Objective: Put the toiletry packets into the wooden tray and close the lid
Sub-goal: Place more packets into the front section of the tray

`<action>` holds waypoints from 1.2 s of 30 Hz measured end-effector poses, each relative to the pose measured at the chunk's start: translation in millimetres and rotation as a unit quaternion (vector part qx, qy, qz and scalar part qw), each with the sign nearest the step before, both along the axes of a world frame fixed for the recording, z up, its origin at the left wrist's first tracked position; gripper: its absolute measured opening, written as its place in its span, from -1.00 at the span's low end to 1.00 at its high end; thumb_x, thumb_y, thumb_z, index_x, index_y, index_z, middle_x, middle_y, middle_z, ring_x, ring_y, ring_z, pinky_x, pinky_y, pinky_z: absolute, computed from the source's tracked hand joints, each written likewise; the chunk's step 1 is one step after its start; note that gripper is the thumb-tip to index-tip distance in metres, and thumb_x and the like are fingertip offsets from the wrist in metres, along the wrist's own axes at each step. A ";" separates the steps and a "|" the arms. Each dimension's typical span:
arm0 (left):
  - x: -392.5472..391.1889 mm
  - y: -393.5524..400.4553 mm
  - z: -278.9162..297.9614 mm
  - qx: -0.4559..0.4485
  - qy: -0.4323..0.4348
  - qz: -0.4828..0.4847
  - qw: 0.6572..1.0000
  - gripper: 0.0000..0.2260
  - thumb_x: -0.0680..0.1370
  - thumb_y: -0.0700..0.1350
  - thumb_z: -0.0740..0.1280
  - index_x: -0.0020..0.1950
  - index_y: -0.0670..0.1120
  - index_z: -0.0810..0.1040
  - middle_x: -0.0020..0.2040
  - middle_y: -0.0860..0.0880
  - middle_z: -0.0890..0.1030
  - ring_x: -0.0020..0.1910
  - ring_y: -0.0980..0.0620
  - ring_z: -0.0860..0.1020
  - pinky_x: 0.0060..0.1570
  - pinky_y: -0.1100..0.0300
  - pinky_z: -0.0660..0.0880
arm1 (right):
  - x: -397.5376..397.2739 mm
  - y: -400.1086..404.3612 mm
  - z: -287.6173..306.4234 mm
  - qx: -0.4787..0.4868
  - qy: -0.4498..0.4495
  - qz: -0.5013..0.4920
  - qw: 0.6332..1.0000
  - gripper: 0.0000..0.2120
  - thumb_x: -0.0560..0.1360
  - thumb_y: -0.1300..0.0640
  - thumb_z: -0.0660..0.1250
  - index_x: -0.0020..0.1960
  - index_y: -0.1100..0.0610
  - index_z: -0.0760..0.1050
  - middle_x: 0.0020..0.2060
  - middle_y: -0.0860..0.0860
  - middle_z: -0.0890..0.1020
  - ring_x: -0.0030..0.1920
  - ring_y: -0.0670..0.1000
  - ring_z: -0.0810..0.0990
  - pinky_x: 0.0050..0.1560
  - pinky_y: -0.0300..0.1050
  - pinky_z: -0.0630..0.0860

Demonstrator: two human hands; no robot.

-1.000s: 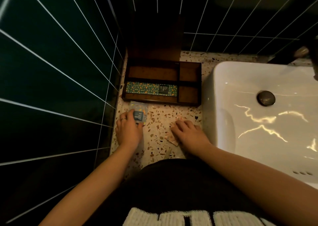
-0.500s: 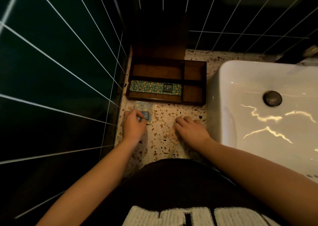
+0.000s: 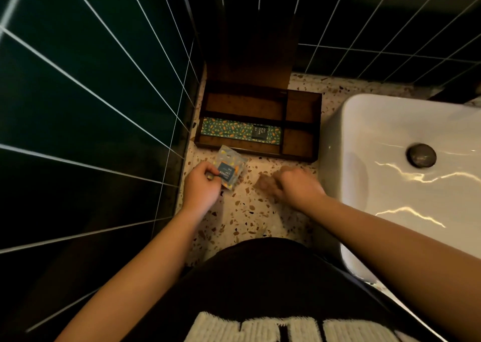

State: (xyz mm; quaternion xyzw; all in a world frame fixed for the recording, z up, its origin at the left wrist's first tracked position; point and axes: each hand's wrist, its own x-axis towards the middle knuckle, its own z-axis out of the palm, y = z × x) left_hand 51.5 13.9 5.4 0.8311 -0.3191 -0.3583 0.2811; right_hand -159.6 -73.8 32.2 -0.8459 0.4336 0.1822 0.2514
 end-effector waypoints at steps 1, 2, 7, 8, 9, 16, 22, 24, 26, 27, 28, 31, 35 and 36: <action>1.0 -1.8 2.7 -0.013 -0.001 0.010 1.000 -0.84 0.51 -0.32 0.36 -0.07 -0.06 0.56 -0.06 0.07 0.58 -0.06 0.07 0.55 -0.21 0.32 0.42 | 2.6 -4.9 5.8 0.033 -0.031 -0.044 0.998 -0.84 0.58 -0.01 0.25 -0.04 0.06 0.52 -0.04 0.10 0.62 0.01 0.16 0.59 -0.03 0.03 0.51; 2.0 -4.4 6.2 -0.026 -0.002 0.021 0.999 -0.85 0.52 -0.32 0.36 -0.05 -0.07 0.56 -0.03 0.04 0.59 -0.06 0.10 0.54 -0.22 0.35 0.41 | 5.5 -10.5 11.2 0.059 -0.060 -0.084 0.993 -0.85 0.58 0.01 0.26 -0.06 0.07 0.51 -0.06 0.11 0.63 -0.05 0.15 0.60 -0.11 0.01 0.51; 11.5 -32.4 18.7 -0.079 -0.002 0.059 0.995 -0.87 0.56 -0.28 0.37 -0.04 -0.04 0.57 0.14 -0.06 0.64 0.14 0.02 0.58 -0.08 0.39 0.44 | 25.8 -44.1 37.7 0.079 -0.167 -0.201 0.962 -0.87 0.60 0.15 0.25 -0.04 0.11 0.57 -0.13 0.07 0.64 -0.08 0.11 0.62 -0.16 -0.15 0.40; 13.5 -39.3 21.7 -0.082 -0.007 0.058 0.995 -0.87 0.56 -0.27 0.38 -0.04 -0.04 0.57 0.16 -0.07 0.64 0.17 0.00 0.58 -0.06 0.38 0.44 | 31.1 -52.1 41.6 0.077 -0.179 -0.212 0.958 -0.86 0.60 0.17 0.24 0.00 0.12 0.58 -0.11 0.06 0.64 -0.07 0.09 0.61 -0.14 -0.15 0.41; 15.5 -46.0 24.3 -0.083 -0.016 0.056 0.995 -0.88 0.56 -0.27 0.38 -0.03 -0.05 0.58 0.16 -0.08 0.64 0.18 -0.01 0.58 -0.03 0.35 0.46 | 36.6 -59.4 45.1 0.069 -0.188 -0.217 0.955 -0.84 0.60 0.18 0.23 0.05 0.14 0.58 -0.06 0.07 0.64 -0.04 0.09 0.60 -0.11 -0.14 0.43; 29.5 -76.8 24.0 -0.021 -0.096 0.022 0.995 -0.92 0.57 -0.23 0.36 -0.02 -0.05 0.57 0.15 -0.11 0.64 0.13 -0.12 0.61 -0.04 0.14 0.52 | 73.5 -93.2 38.9 -0.069 -0.120 -0.070 0.988 -0.64 0.54 0.04 0.34 0.29 0.05 0.37 0.08 0.13 0.63 0.05 0.23 0.61 -0.07 0.12 0.59; 30.1 -83.1 18.4 0.058 -0.187 -0.058 0.979 -0.91 0.56 -0.12 0.37 0.05 -0.01 0.55 0.15 -0.08 0.59 0.08 -0.12 0.59 -0.14 0.01 0.56 | 94.8 -102.7 3.5 -0.076 -0.033 0.022 0.996 -0.68 0.52 0.27 0.30 0.25 0.05 0.50 0.15 0.12 0.54 0.16 0.22 0.52 0.07 0.10 0.46; 28.2 -84.8 17.6 0.085 -0.217 -0.088 0.968 -0.87 0.55 -0.08 0.37 0.09 -0.02 0.56 0.18 -0.10 0.54 0.12 -0.15 0.55 -0.04 -0.07 0.58 | 99.6 -103.2 -8.3 -0.057 -0.014 0.022 0.998 -0.64 0.51 0.29 0.33 0.27 0.05 0.51 0.16 0.13 0.52 0.17 0.23 0.51 0.09 0.11 0.47; 27.7 -86.8 16.4 0.105 -0.229 -0.094 0.963 -0.84 0.55 -0.04 0.36 0.11 -0.02 0.56 0.21 -0.12 0.50 0.13 -0.18 0.53 0.00 -0.11 0.58 | 102.7 -102.8 -16.8 -0.043 -0.001 0.026 0.999 -0.59 0.49 0.31 0.34 0.30 0.05 0.52 0.17 0.14 0.52 0.18 0.24 0.51 0.11 0.13 0.48; 27.6 -87.3 15.8 0.108 -0.231 -0.087 0.963 -0.83 0.54 -0.03 0.36 0.10 -0.02 0.56 0.22 -0.13 0.47 0.13 -0.19 0.52 0.02 -0.12 0.58 | 103.4 -102.7 -19.9 -0.036 0.002 0.026 0.999 -0.58 0.49 0.31 0.33 0.31 0.05 0.51 0.18 0.14 0.52 0.19 0.24 0.51 0.11 0.13 0.49; 27.2 -87.4 15.2 0.107 -0.231 -0.078 0.964 -0.83 0.53 -0.03 0.36 0.10 -0.02 0.55 0.22 -0.13 0.44 0.12 -0.19 0.52 0.03 -0.12 0.58 | 103.8 -102.7 -22.1 -0.030 0.003 0.025 0.999 -0.57 0.49 0.32 0.32 0.32 0.04 0.50 0.18 0.15 0.53 0.19 0.25 0.51 0.11 0.13 0.49; 23.3 -85.9 14.0 0.061 -0.243 -0.061 0.966 -0.81 0.52 -0.08 0.36 0.12 -0.04 0.53 0.24 -0.13 0.43 0.16 -0.18 0.48 0.11 -0.06 0.53 | 102.2 -101.7 -25.0 -0.025 -0.003 0.020 0.999 -0.54 0.50 0.29 0.31 0.38 0.07 0.43 0.22 0.17 0.51 0.23 0.26 0.47 0.16 0.16 0.46; 18.1 -90.7 12.0 0.010 -0.248 -0.119 0.961 -0.78 0.55 -0.15 0.34 0.19 -0.05 0.59 0.34 -0.10 0.46 0.30 -0.16 0.45 0.26 -0.06 0.46 | 90.8 -92.7 -18.6 -0.070 -0.038 0.023 0.997 -0.55 0.51 0.22 0.31 0.39 0.10 0.41 0.26 0.17 0.46 0.24 0.25 0.42 0.17 0.17 0.43; 16.9 -93.0 10.9 0.018 -0.243 -0.137 0.960 -0.75 0.56 -0.15 0.32 0.24 -0.05 0.59 0.38 -0.09 0.45 0.34 -0.16 0.43 0.30 -0.06 0.43 | 86.8 -89.5 -17.2 -0.075 -0.045 0.026 0.996 -0.58 0.52 0.19 0.30 0.38 0.10 0.42 0.27 0.16 0.46 0.24 0.25 0.42 0.18 0.18 0.43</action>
